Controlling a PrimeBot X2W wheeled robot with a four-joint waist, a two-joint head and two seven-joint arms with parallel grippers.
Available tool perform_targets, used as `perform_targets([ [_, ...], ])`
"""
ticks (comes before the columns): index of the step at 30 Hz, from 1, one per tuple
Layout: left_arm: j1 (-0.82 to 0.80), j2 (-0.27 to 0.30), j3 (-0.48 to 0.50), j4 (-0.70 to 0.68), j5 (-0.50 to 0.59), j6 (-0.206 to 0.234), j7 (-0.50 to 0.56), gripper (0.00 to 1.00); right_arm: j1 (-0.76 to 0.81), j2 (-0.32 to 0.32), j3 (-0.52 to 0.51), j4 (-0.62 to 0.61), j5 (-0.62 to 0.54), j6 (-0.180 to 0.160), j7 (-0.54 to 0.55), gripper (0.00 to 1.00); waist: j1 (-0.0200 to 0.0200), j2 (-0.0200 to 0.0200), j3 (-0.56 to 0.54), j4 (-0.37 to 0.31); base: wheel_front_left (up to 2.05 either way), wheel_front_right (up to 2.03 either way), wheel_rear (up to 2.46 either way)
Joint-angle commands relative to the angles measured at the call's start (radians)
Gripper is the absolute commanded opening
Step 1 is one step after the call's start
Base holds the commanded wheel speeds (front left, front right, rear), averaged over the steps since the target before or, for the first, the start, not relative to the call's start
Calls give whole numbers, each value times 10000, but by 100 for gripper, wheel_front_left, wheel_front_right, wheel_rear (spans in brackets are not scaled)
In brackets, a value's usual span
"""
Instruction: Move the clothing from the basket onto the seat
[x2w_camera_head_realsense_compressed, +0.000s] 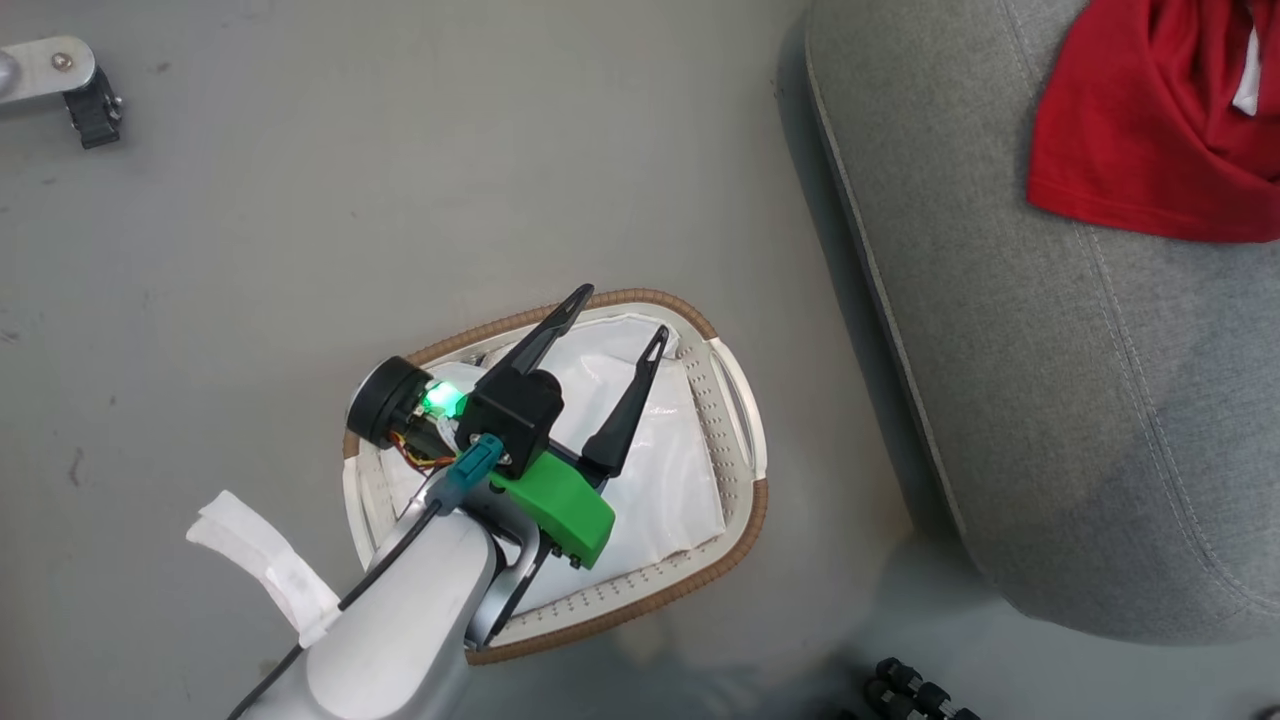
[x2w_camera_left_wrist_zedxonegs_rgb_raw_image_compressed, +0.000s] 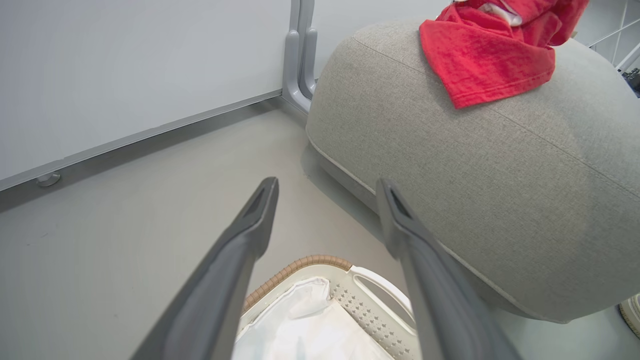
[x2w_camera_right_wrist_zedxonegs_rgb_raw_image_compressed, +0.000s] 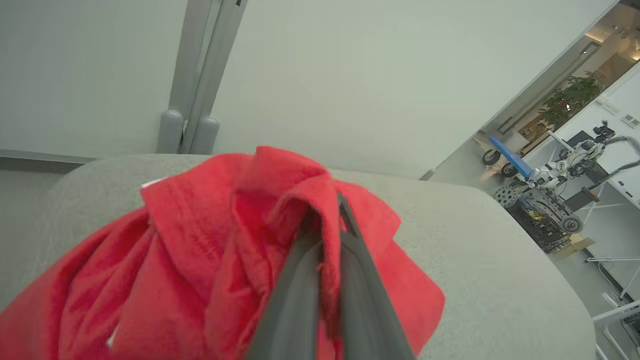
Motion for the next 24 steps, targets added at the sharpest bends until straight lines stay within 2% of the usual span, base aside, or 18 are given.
perform_targets([
  [1, -82, 124, 28, -51, 10, 68, 21, 100, 358, 188, -63, -10, -39, -11, -3, 0, -1, 85, 86, -92, 0, 0, 0],
  [4, -35, 164, 16, -132, -19, 97, 52, 100, 910, 557, -167, -100, 12, -11, -3, 0, -1, 85, 63, -187, 0, 0, 0],
  [7, -13, 208, 32, -182, -90, 127, 72, 100, 1322, 917, -298, -289, 172, -11, -3, 21, -1, 85, -42, -308, 0, 0, 0],
  [8, -5, 209, 42, -184, -111, 146, 58, 100, 1444, 994, -343, -366, 228, -11, -3, 21, -1, 85, -84, -338, 0, 0, 0],
  [9, 10, 198, 48, -193, -140, 168, 42, 100, 1578, 1070, -369, -455, 278, -11, -3, 100, -1, 85, -133, -372, 0, 0, 0],
  [17, 187, 60, 99, -8, -330, 224, -196, 100, 2469, 1528, 141, -1003, 666, -11, -3, 100, -1, 85, -616, -560, 0, 0, 0],
  [24, 362, -137, 215, 274, -621, 248, -501, 100, 3408, 1594, 891, -1843, 1118, -11, -3, 100, -1, 85, -1261, -578, 0, 0, 0],
])
